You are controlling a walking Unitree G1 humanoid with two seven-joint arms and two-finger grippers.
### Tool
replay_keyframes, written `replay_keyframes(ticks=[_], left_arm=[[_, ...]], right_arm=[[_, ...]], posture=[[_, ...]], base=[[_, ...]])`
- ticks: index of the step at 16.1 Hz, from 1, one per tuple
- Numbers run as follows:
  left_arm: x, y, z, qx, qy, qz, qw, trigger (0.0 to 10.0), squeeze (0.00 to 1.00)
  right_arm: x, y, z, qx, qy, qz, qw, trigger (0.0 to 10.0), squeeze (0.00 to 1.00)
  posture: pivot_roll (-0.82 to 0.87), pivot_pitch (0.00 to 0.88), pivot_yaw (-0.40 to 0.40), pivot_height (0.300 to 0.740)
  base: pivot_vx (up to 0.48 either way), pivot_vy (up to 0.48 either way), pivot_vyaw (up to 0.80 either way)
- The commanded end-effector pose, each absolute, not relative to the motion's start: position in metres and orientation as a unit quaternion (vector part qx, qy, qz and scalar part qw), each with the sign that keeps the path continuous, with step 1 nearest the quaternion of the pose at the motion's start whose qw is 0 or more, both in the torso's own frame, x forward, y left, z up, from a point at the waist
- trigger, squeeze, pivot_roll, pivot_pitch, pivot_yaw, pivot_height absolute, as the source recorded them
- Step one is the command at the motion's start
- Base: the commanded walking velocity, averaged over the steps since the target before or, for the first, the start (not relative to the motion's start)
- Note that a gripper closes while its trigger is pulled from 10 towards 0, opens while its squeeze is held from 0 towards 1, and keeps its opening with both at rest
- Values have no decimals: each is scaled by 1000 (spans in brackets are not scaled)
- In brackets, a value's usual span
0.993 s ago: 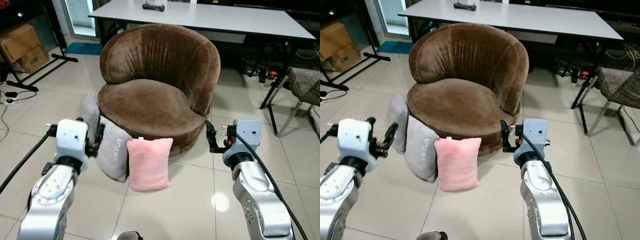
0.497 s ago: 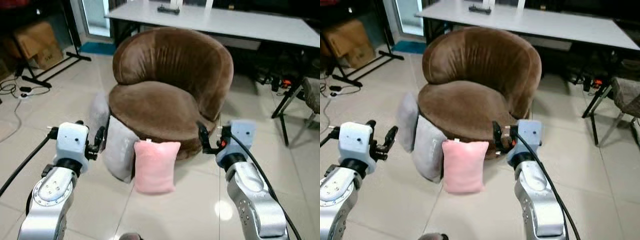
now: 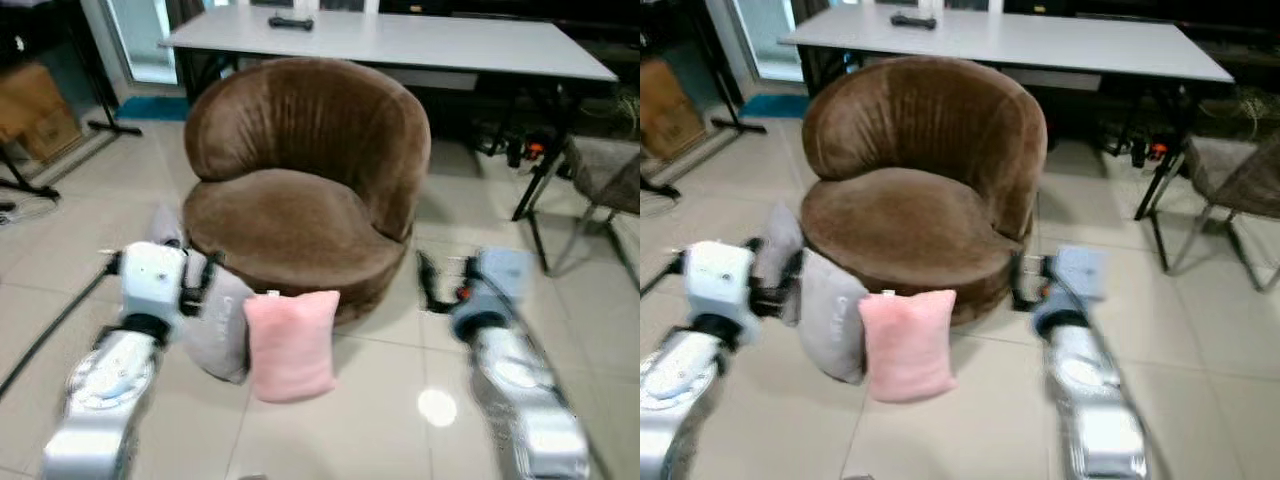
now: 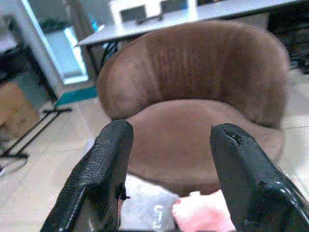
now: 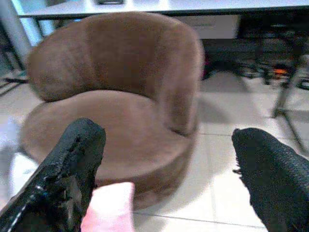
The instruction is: Move the pillow to the sofa from floor
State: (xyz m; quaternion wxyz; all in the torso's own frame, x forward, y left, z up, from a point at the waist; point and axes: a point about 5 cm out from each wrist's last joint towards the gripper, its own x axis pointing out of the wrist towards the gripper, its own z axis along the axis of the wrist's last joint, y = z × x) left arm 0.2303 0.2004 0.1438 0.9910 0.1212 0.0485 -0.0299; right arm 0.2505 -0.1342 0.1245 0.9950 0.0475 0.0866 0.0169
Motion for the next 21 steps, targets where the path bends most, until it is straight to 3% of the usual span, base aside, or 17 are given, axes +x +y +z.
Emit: replay_keyframes(ticks=[1,11,21], left_arm=[[232,194,146,117,44,-45,991,10000,0],[233,192,147,113,45,-48,991,10000,0],[236,192,148,113,45,-52,991,10000,0]], right_arm=[[250,-141,127,39,80,11,996,10000,0],[255,-140,129,8,75,11,997,10000,0],[259,-147,126,-1,78,-23,997,10000,0]], posture=[[53,0,-6,740],[62,0,-15,740],[63,0,-6,740]], base=[[326,0,0],[324,0,0],[329,0,283]])
